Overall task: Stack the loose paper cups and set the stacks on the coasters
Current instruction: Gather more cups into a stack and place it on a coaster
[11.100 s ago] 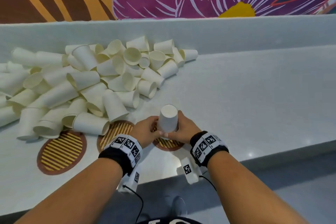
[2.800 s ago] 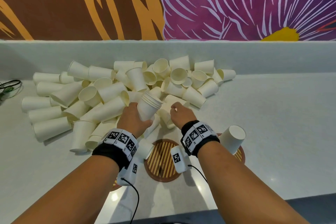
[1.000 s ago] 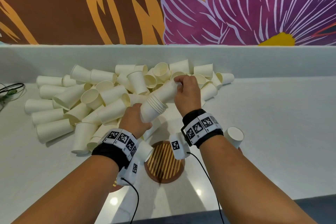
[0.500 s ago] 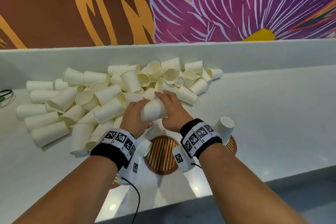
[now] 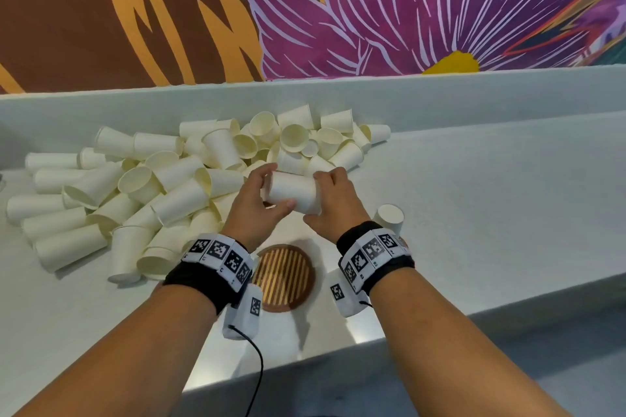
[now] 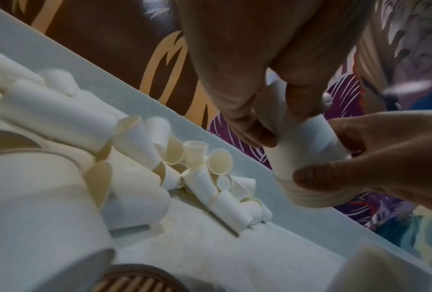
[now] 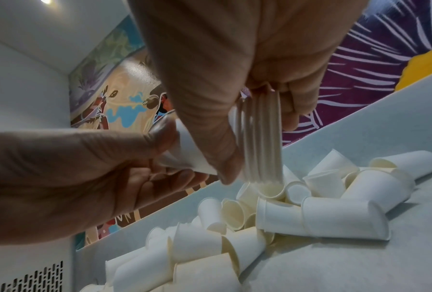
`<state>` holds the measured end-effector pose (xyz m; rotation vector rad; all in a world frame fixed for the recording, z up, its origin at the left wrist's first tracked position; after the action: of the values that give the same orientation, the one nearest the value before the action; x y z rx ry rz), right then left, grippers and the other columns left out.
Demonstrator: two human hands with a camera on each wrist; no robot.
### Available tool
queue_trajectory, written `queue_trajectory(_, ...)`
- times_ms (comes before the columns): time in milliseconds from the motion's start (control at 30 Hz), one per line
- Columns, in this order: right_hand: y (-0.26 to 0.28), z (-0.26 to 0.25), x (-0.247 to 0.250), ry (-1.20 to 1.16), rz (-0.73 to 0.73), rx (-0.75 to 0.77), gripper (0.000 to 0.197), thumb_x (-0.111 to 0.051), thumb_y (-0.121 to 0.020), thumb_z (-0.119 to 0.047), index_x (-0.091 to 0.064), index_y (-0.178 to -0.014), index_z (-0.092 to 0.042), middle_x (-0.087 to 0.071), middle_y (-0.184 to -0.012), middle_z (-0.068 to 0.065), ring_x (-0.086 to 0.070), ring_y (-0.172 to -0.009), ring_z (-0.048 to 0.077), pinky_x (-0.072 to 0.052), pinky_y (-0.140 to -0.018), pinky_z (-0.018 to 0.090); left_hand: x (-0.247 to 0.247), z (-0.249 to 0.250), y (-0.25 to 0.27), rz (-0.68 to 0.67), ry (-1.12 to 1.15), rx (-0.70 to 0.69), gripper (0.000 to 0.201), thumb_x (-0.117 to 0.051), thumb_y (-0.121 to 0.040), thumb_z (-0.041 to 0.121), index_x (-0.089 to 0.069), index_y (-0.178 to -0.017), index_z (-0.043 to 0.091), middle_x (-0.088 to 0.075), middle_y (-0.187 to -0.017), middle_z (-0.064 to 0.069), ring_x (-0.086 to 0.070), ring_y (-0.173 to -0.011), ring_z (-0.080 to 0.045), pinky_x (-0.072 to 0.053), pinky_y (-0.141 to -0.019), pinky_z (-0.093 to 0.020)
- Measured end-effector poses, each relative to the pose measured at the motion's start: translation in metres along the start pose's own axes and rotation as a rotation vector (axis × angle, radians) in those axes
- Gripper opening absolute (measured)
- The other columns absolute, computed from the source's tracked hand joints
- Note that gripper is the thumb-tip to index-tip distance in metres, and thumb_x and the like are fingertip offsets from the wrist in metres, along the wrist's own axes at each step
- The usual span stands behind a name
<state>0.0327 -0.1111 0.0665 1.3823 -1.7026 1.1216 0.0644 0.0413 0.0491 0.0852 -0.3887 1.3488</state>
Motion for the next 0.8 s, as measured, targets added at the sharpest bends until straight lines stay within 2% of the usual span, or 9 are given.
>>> queue_trajectory(100,0.005,0.018,0.021,0.03,0.07,0.006,0.071,-0.077,-0.071,-0.03,-0.041,-0.13,-0.013,-0.042,-0.123,0.009,-0.046,-0.11,0.03,-0.049,-0.089,0.04,-0.026,0.016,0.003,-0.004,0.165,0.022,0.07,-0.076,-0.076,0.031,-0.035,-0.131,0.046,-0.05,-0.136,0.003,-0.064,-0.107,-0.017,-0.053,-0.093,-0.044)
queue_trajectory(200,0.009,0.042,0.035,0.021,0.091,-0.026,0.069,-0.078,-0.071,-0.032,-0.044,-0.127,-0.012,-0.045,-0.119,0.009,-0.048,-0.107,0.029,-0.049,-0.086,0.039,-0.055,0.031,0.005,-0.02,0.225,0.017,0.067,-0.075,-0.08,0.024,-0.038,-0.135,0.032,-0.053,-0.131,0.007,-0.058,-0.116,-0.018,-0.052,-0.096,-0.045)
queue_trajectory(300,0.016,0.065,0.042,0.001,0.072,-0.071,0.065,-0.075,-0.072,-0.034,-0.044,-0.125,-0.013,-0.046,-0.116,0.008,-0.049,-0.106,0.026,-0.051,-0.085,0.039,-0.081,0.043,0.005,-0.035,0.232,0.014,0.061,-0.074,-0.083,0.02,-0.043,-0.136,0.023,-0.055,-0.124,0.016,-0.059,-0.115,-0.017,-0.052,-0.097,-0.044)
queue_trajectory(433,0.023,0.094,0.054,-0.04,0.077,-0.133,0.061,-0.075,-0.072,-0.038,-0.046,-0.12,-0.015,-0.047,-0.111,0.004,-0.053,-0.099,0.023,-0.052,-0.08,0.036,-0.114,0.05,0.003,-0.076,0.236,0.002,0.053,-0.071,-0.084,0.019,-0.047,-0.131,0.027,-0.058,-0.128,0.009,-0.058,-0.117,-0.011,-0.049,-0.101,-0.043)
queue_trajectory(567,0.028,0.119,0.047,-0.122,0.018,-0.229,0.057,-0.072,-0.067,-0.043,-0.049,-0.112,-0.017,-0.052,-0.106,0.003,-0.058,-0.09,0.021,-0.056,-0.075,0.039,-0.139,0.05,0.003,-0.126,0.216,-0.003,0.053,-0.067,-0.087,0.019,-0.046,-0.134,0.028,-0.058,-0.131,0.007,-0.058,-0.119,-0.01,-0.047,-0.102,-0.041)
queue_trajectory(667,0.036,0.135,0.032,-0.198,-0.026,-0.285,0.056,-0.072,-0.062,-0.045,-0.051,-0.107,-0.018,-0.06,-0.101,0.003,-0.061,-0.091,0.023,-0.057,-0.075,0.041,-0.155,0.043,0.006,-0.159,0.175,0.04,0.051,-0.064,-0.091,0.014,-0.044,-0.137,0.025,-0.057,-0.132,0.005,-0.059,-0.117,-0.012,-0.048,-0.101,-0.038)
queue_trajectory(800,0.051,0.154,0.009,-0.295,-0.105,-0.343,0.056,-0.075,-0.069,-0.041,-0.049,-0.112,-0.016,-0.062,-0.102,0.001,-0.062,-0.094,0.022,-0.054,-0.076,0.035,-0.175,0.031,0.016,-0.252,0.074,0.081,0.052,-0.058,-0.094,0.015,-0.04,-0.142,0.026,-0.053,-0.134,0.008,-0.057,-0.117,-0.012,-0.045,-0.096,-0.028)
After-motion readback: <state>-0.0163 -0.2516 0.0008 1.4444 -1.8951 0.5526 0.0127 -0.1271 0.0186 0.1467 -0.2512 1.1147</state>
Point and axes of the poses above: each hand's wrist, its own y-axis away from the middle knuckle, its own x-axis out of the back of the hand, z = x × y, the point moved 9 cm from there along -y, towards the middle knuckle
